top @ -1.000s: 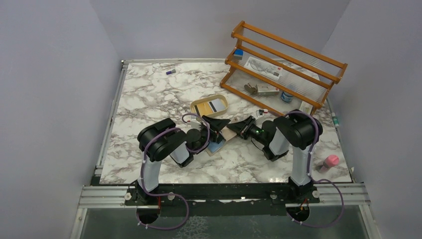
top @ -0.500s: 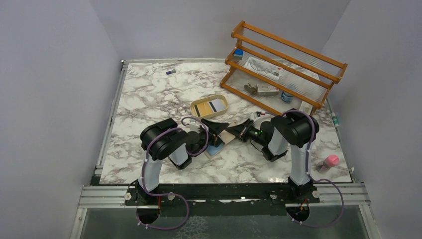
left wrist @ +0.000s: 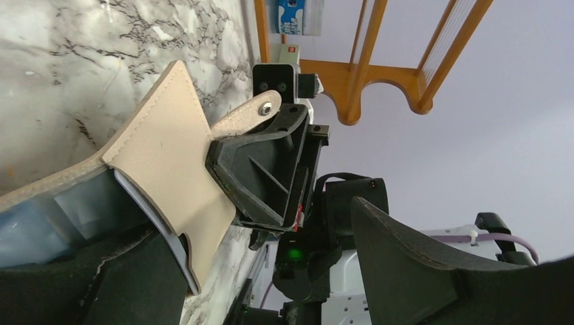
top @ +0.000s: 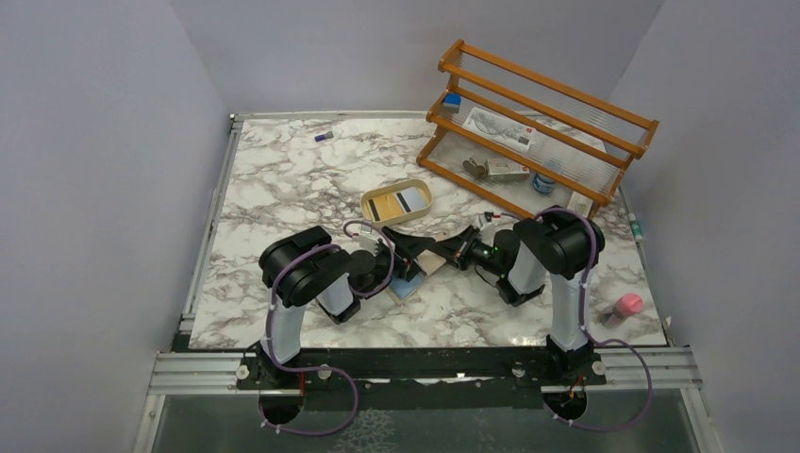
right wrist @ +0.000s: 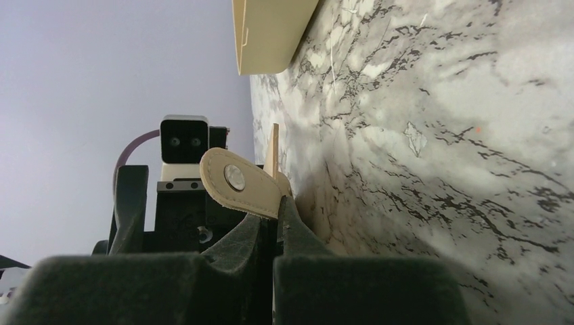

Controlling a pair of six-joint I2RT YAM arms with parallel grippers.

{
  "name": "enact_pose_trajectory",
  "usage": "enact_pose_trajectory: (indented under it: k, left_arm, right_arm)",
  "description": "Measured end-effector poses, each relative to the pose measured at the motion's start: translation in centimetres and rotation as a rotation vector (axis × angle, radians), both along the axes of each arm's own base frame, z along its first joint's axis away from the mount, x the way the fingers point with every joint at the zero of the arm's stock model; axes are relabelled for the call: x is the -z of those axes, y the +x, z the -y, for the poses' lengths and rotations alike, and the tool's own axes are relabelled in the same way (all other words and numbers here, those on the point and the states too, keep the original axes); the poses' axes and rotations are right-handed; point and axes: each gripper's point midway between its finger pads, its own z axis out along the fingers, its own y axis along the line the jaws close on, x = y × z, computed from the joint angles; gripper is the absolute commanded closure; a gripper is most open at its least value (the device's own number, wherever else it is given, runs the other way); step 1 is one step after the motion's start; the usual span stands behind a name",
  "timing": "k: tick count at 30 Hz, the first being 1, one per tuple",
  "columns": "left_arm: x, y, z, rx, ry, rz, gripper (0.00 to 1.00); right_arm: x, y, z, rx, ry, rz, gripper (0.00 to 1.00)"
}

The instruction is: Take the credit cards out of the card holder

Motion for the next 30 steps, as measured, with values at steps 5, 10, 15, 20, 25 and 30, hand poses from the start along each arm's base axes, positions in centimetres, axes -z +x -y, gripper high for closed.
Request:
enact_pose_trajectory:
  k: [5,10,15,20,25,30]
  left_arm:
    - [-0.9,-0.1,0.1,0.01,0.009,0.043,0.2]
    - [-1.1,-0.2,0.0,0.013,0.019,0.063,0.2]
    - [-1.5,-0.5,-0.3,0.015,0.033,0.079,0.2]
    - [-1.7,-0.8,-0.8,0.014,0.047,0.082,0.2]
    - [-1.6,-1.1,-1.2,0.021,0.05,0.077,0.2]
    - [-1.3,-1.6,-1.9,0.018,0.054,0.072,0.23]
  right_arm:
    - [-0.3,0.2,-0.1,-0.005,0.012,0.001,0.99]
    - [-0.5,0.3,0.0,-0.005,0.02,-0.003,0.99]
    - [-0.6,0.1,-0.1,-0.016,0.029,-0.008,0.99]
    - [-0.8,-0.2,-0.4,-0.039,0.038,-0.013,0.99]
    - [-0.8,-0.3,-0.4,-0.047,0.04,-0.016,0.99]
    - [-0.7,-0.3,-0.4,-0.046,0.037,-0.015,0.99]
